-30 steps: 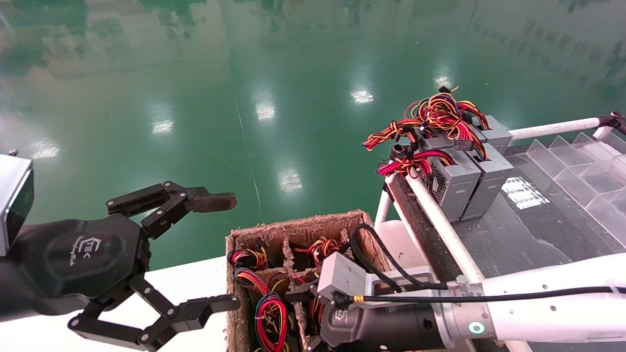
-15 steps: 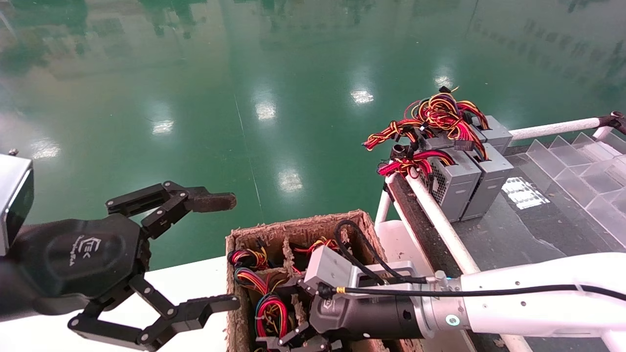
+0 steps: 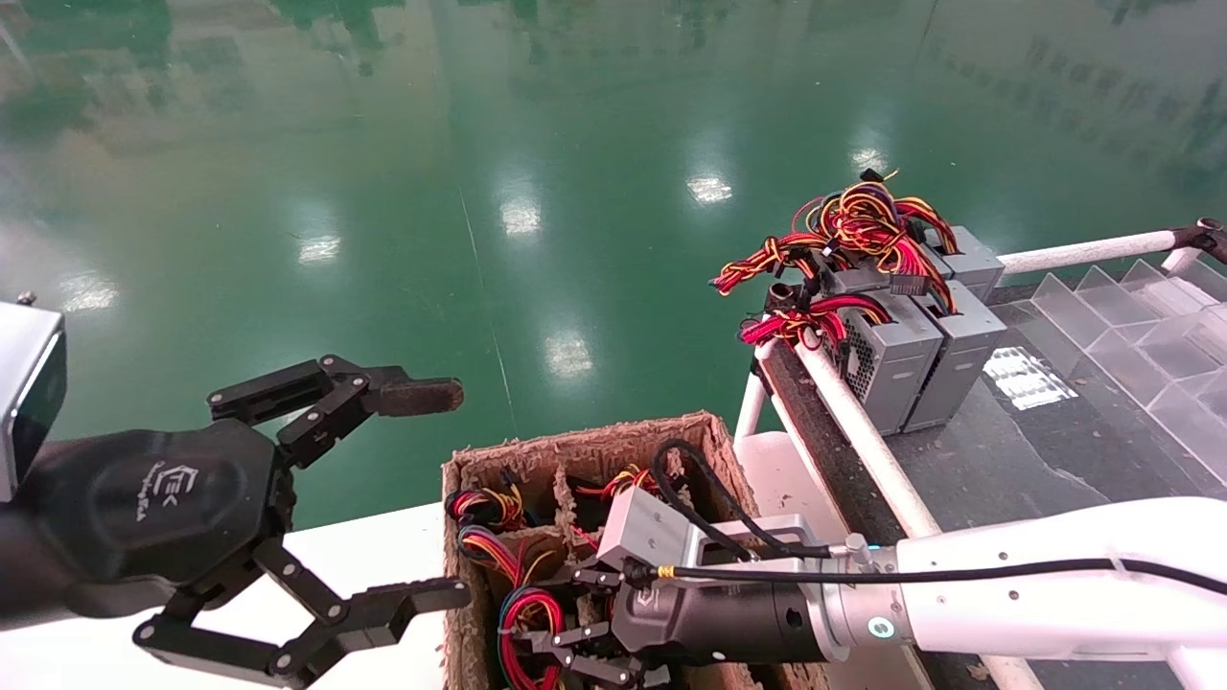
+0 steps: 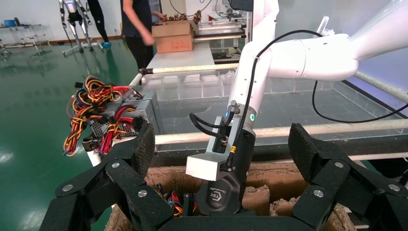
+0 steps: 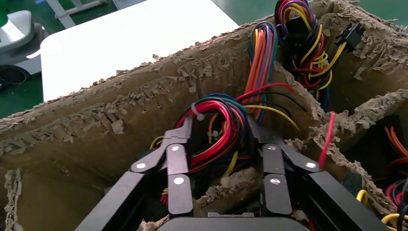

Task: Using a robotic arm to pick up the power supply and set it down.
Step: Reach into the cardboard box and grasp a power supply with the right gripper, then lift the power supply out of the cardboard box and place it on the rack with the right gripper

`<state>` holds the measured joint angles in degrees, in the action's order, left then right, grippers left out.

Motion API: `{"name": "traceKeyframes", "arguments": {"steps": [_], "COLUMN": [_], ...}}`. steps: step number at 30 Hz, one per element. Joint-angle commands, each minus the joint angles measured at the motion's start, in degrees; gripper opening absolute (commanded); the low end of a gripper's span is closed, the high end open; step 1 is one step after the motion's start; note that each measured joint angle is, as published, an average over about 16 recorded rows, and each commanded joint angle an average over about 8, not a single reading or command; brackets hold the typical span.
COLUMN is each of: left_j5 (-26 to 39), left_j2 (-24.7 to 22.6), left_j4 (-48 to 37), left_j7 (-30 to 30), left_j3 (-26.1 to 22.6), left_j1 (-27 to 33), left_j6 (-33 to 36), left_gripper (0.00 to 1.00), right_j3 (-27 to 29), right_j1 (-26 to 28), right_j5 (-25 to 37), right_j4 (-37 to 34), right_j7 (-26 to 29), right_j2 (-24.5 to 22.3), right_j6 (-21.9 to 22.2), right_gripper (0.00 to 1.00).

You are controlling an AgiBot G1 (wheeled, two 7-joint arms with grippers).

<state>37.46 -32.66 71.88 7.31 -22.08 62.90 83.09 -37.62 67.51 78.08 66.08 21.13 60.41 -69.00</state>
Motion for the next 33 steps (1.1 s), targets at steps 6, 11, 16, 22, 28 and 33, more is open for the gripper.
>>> {"name": "traceKeyframes", "arguments": {"steps": [6, 11, 16, 22, 28, 33], "left_j5": [0.0, 0.0, 0.0, 0.0, 0.0, -0.01], "left_j2": [0.0, 0.0, 0.0, 0.0, 0.0, 0.0], "left_j4": [0.0, 0.0, 0.0, 0.0, 0.0, 0.0], "left_j7": [0.0, 0.0, 0.0, 0.0, 0.0, 0.0], "left_j3": [0.0, 0.0, 0.0, -0.01, -0.01, -0.01], "left_j1": [0.0, 0.0, 0.0, 0.0, 0.0, 0.0], "left_j6": [0.0, 0.0, 0.0, 0.0, 0.0, 0.0], "left_gripper": [1.0, 1.0, 1.0, 1.0, 1.0, 1.0], "right_j3": [0.43, 1.69, 3.61, 6.39, 9.44, 11.51], "right_j1": [-0.22, -0.36, -0.72, -1.45, -2.37, -2.84], "right_j5": [-0.8, -2.81, -5.81, -10.47, -15.66, -19.06], "right_j4": [-0.67, 0.32, 2.47, 4.4, 5.33, 5.41], "right_j7": [-0.75, -1.1, -1.09, -1.03, -1.5, -1.92], "right_j2": [-0.28, -1.45, -3.48, -6.0, -8.37, -9.71], "right_j6": [-0.24, -0.7, -1.32, -2.21, -3.28, -3.91], "right_gripper": [0.0, 0.0, 0.0, 0.0, 0.0, 0.0]}}
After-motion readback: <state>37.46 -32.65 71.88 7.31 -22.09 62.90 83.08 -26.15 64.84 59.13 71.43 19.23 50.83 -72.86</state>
